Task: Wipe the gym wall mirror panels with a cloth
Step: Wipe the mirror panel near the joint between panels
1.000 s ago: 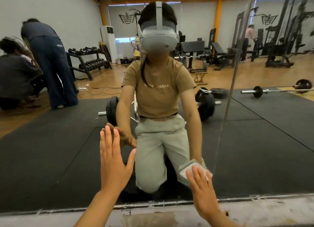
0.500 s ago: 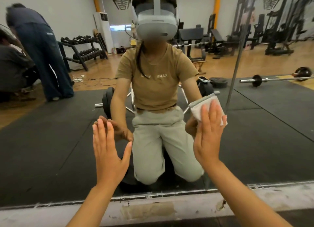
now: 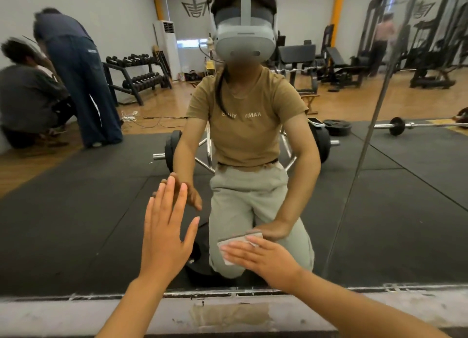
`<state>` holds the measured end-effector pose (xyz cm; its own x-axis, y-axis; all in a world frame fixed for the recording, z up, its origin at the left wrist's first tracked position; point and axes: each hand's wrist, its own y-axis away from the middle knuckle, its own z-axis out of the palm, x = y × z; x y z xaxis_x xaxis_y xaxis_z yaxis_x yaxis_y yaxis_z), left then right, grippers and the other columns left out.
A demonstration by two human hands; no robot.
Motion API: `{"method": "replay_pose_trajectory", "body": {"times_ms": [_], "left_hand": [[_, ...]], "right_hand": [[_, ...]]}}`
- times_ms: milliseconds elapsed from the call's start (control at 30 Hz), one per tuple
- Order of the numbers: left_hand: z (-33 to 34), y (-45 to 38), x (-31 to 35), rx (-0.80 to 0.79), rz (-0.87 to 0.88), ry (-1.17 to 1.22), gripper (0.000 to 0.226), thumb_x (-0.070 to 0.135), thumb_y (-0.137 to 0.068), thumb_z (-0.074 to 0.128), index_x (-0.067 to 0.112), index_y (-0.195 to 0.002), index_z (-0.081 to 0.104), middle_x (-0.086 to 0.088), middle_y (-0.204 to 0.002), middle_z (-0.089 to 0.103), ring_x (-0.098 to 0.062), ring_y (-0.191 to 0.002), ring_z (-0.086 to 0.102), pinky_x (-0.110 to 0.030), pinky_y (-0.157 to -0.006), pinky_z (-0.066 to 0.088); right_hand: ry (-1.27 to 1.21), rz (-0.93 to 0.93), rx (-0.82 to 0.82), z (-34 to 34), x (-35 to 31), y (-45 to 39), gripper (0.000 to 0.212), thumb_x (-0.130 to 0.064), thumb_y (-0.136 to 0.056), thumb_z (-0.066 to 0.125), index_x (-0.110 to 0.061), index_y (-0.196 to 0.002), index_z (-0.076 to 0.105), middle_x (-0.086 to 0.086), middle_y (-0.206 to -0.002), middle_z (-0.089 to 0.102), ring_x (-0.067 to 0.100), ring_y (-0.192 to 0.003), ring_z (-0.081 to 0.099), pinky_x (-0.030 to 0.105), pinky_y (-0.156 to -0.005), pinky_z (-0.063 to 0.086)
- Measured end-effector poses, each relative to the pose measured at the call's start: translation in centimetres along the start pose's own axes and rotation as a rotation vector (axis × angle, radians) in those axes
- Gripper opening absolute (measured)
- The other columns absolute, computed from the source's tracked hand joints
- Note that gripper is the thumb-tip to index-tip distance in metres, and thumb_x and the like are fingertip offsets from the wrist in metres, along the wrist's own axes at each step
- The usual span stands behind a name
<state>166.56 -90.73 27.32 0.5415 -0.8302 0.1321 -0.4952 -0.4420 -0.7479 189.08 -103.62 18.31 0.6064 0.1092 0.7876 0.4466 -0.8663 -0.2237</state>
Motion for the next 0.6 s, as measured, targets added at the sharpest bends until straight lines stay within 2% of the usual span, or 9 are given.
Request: {"method": "replay_pose_trajectory", "body": {"times_ms": [67, 133, 200, 367, 433, 500, 600], "left_hand": [[-0.1, 0.0, -0.3, -0.006, 0.018, 0.007, 0.069, 0.041, -0.097, 0.042, 0.013, -0.157, 0.021, -0.005, -0.167, 0.004, -0.023, -0.154, 0.004, -0.038, -0.124, 0.004], [-0.1, 0.1, -0.3, 0.003, 0.028, 0.020, 0.068, 0.038, -0.097, 0.043, 0.010, -0.156, 0.024, -0.006, -0.167, 0.006, -0.025, -0.153, 0.006, -0.038, -0.124, 0.004], [0.0, 0.1, -0.3, 0.010, 0.041, 0.012, 0.067, 0.037, -0.097, 0.043, 0.008, -0.155, 0.026, -0.008, -0.166, 0.007, -0.027, -0.153, 0.008, -0.040, -0.124, 0.005], [-0.1, 0.0, -0.2, 0.015, 0.047, 0.006, 0.067, 0.037, -0.097, 0.042, 0.008, -0.155, 0.025, -0.009, -0.166, 0.008, -0.028, -0.153, 0.008, -0.043, -0.124, 0.008], [0.0, 0.0, -0.2, 0.016, 0.046, 0.004, 0.067, 0.036, -0.098, 0.042, 0.008, -0.156, 0.024, -0.008, -0.166, 0.007, -0.027, -0.153, 0.007, -0.041, -0.124, 0.006], [0.1, 0.0, -0.4, 0.016, 0.059, 0.000, 0.067, 0.035, -0.098, 0.042, 0.009, -0.156, 0.023, -0.008, -0.166, 0.006, -0.028, -0.153, 0.006, -0.042, -0.124, 0.006], [0.1, 0.1, -1.1, 0.003, 0.097, -0.012, 0.066, 0.032, -0.098, 0.043, 0.010, -0.157, 0.020, -0.008, -0.167, 0.005, -0.027, -0.153, 0.006, -0.043, -0.124, 0.008]], "right_hand": [[-0.030, 0.036, 0.092, -2.2, 3.1, -1.3, 0.073, -0.018, -0.085, 0.042, -0.019, -0.155, 0.020, -0.005, -0.162, 0.018, 0.013, -0.149, 0.015, 0.041, -0.122, -0.011], [-0.171, 0.178, 0.271, -5.2, 7.2, -3.5, 0.068, -0.007, -0.085, 0.050, -0.017, -0.151, 0.036, -0.001, -0.158, 0.031, 0.016, -0.147, 0.026, 0.039, -0.124, 0.004], [-0.247, 0.320, 0.419, -8.7, 11.3, -5.8, 0.066, -0.005, -0.087, 0.057, -0.016, -0.150, 0.042, 0.002, -0.157, 0.035, 0.017, -0.147, 0.029, 0.039, -0.122, 0.017], [-0.301, 0.609, 0.654, -15.3, 17.9, -11.1, 0.064, 0.000, -0.086, 0.045, -0.012, -0.149, 0.042, 0.010, -0.156, 0.036, 0.025, -0.147, 0.029, 0.048, -0.122, 0.016], [-0.310, 0.686, 0.723, -15.3, 17.4, -12.2, 0.064, 0.003, -0.087, 0.046, -0.012, -0.149, 0.041, 0.010, -0.158, 0.034, 0.025, -0.148, 0.025, 0.048, -0.122, 0.014], [-0.300, 0.674, 0.737, -13.2, 14.8, -12.1, 0.067, 0.004, -0.088, 0.049, -0.015, -0.151, 0.037, 0.005, -0.160, 0.027, 0.021, -0.150, 0.017, 0.044, -0.122, 0.011], [-0.273, 0.521, 0.571, -7.7, 7.6, -9.4, 0.067, 0.000, -0.089, 0.045, -0.019, -0.152, 0.034, 0.002, -0.161, 0.025, 0.019, -0.151, 0.017, 0.040, -0.122, 0.008]]}}
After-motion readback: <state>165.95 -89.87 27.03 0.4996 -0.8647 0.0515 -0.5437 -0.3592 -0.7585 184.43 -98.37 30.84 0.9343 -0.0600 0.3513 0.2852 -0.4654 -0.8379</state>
